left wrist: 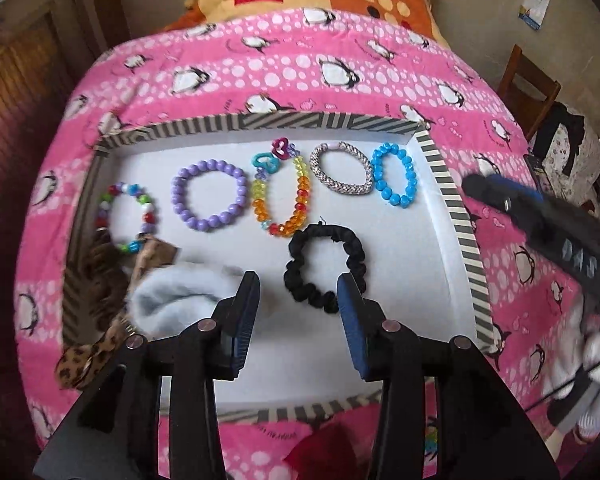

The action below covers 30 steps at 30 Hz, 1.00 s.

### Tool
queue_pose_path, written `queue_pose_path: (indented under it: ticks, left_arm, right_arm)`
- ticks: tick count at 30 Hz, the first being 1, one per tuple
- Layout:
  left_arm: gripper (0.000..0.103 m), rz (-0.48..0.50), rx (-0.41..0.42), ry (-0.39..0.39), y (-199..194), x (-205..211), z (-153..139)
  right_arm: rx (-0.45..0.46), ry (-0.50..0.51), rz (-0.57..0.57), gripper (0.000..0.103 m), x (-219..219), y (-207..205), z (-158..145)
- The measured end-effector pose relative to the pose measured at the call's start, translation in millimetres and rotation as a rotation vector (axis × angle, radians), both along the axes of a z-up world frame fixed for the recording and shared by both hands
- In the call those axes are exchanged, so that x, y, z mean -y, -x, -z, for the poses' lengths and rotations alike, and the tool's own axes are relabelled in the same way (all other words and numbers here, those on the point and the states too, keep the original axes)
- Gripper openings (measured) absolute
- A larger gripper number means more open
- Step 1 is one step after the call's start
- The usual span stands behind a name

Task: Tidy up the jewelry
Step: 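Carry both items into the tray and open both tools to release them, then raise both open tools back over the remaining jewelry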

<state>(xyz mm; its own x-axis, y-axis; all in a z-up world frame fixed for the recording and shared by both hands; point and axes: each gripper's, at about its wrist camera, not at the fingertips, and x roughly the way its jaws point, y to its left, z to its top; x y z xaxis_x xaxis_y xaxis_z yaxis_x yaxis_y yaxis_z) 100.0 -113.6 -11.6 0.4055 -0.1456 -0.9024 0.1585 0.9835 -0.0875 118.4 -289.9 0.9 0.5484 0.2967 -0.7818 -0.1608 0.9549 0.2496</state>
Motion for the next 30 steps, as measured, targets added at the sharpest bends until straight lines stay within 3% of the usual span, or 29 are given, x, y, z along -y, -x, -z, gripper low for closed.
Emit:
queue_pose_path:
  ticks: [2, 13, 30]
  left_arm:
    - [0.040, -0.011, 0.026, -0.011, 10.0, -3.4, -6.8]
    - [0.040, -0.048, 0.095, -0.038, 60.0, -14.3, -29.8]
    - [0.040, -0.080, 0.111, -0.039, 127.7, -16.3, -39.0]
  right_arm:
    - [0.000, 0.000, 0.009, 0.040, -0.9, 15.5, -1.7]
    - [0.026, -0.014, 0.027, 0.040, -14.5, 85.4, -16.5]
    - [0.011, -0.005, -0.010, 0.040, -21.2, 151.5, -15.8]
